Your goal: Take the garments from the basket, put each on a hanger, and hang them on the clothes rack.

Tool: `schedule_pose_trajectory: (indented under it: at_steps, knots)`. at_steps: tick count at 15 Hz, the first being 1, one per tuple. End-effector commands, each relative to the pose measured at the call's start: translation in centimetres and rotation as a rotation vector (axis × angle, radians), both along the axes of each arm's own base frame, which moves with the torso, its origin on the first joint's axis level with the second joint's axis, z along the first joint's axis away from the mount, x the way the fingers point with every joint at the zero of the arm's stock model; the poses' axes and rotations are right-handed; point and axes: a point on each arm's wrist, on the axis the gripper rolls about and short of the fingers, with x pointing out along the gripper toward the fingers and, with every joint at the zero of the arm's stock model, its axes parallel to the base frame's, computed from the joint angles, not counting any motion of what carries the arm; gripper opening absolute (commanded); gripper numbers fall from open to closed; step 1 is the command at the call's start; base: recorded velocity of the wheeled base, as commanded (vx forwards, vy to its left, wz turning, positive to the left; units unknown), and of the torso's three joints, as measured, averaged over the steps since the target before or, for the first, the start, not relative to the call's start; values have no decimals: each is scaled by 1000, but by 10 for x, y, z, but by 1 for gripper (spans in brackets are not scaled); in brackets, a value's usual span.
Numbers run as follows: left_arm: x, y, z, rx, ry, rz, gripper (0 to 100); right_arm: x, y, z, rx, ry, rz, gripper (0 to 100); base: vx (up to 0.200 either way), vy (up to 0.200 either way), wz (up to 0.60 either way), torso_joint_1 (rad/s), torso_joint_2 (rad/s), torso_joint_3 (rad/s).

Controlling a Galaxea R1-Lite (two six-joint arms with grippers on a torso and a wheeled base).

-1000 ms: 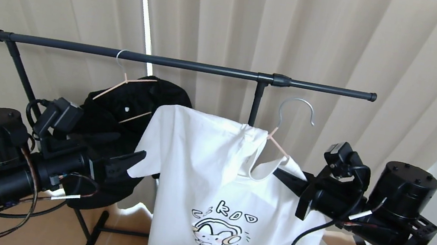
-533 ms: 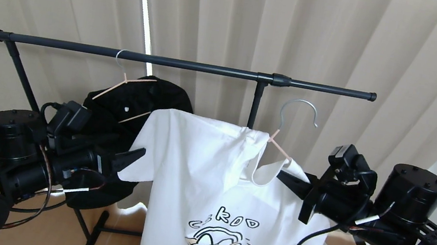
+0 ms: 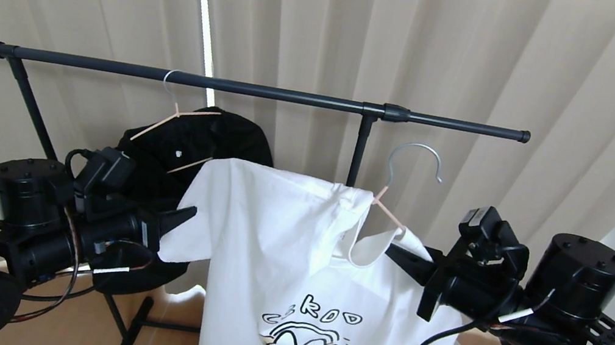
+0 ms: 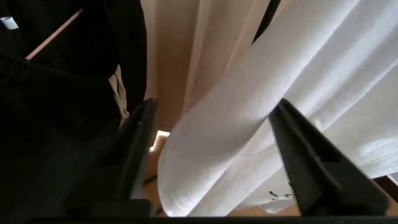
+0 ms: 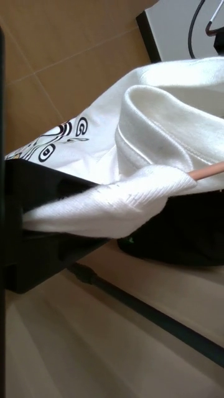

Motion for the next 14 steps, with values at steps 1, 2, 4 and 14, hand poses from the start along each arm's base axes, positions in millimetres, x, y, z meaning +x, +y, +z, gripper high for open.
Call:
schedule_pose_trajectory:
  at_steps: [1, 2, 4, 14]
  knots:
    - [0, 1, -1, 0, 5, 1, 0, 0, 1, 0, 0, 0, 3, 0, 0, 0, 0, 0, 0, 0]
    - [-1, 1, -2, 0, 8, 0, 0, 0, 1, 0, 1, -1, 3, 0, 0, 0, 0, 0, 0, 0]
    - [3, 3, -7, 1, 23, 8, 0, 1, 1, 1, 2, -6, 1, 0, 0, 0, 0, 0, 0, 0]
    - [19, 20, -22, 3, 57, 69, 0, 3, -8, 6, 13, -22, -8, 0, 0, 0, 0, 0, 0, 0]
